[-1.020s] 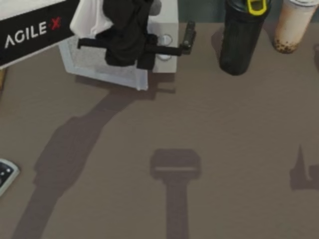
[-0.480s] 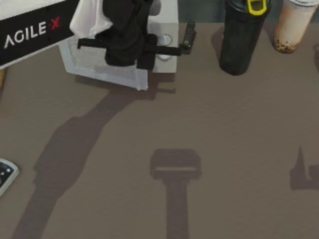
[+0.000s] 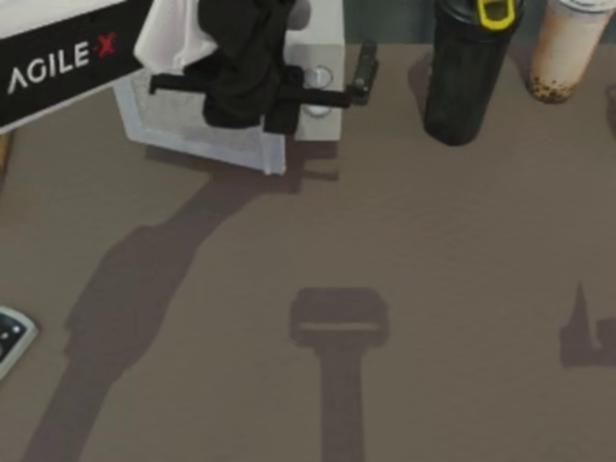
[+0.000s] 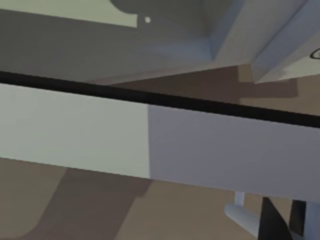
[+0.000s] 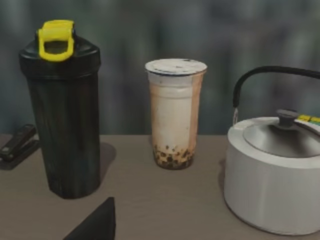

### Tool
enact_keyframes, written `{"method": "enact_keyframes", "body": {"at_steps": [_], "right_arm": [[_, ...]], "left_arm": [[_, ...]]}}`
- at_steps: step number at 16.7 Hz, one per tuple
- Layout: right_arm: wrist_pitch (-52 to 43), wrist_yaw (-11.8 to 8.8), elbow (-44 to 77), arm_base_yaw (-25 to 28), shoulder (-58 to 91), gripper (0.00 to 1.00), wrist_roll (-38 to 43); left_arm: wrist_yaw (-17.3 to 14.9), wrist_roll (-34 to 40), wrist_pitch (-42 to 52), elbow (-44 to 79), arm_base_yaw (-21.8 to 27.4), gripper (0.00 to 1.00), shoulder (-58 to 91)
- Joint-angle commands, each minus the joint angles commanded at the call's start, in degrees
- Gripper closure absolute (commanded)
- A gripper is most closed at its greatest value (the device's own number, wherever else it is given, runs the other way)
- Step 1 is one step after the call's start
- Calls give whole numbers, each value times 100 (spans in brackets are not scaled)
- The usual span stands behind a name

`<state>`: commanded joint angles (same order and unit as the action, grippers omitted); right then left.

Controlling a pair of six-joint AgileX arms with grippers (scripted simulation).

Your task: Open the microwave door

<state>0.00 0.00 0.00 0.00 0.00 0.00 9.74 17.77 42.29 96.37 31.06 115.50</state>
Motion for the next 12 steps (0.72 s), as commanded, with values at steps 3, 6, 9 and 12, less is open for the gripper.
{"method": "enact_keyframes", "body": {"at_steps": [3, 6, 9, 12], "right_arm": [[0, 0, 0, 0, 0, 0, 0], [0, 0, 0, 0, 0, 0, 0], [0, 0, 0, 0, 0, 0, 0], [0, 0, 0, 0, 0, 0, 0]], "left_arm": [[-82, -175, -86, -180, -45, 100, -142], [-250, -528, -216, -570, -133, 100, -379], [-313, -653, -298, -674, -163, 100, -498], [-313, -653, -298, -674, -163, 100, -498]]}}
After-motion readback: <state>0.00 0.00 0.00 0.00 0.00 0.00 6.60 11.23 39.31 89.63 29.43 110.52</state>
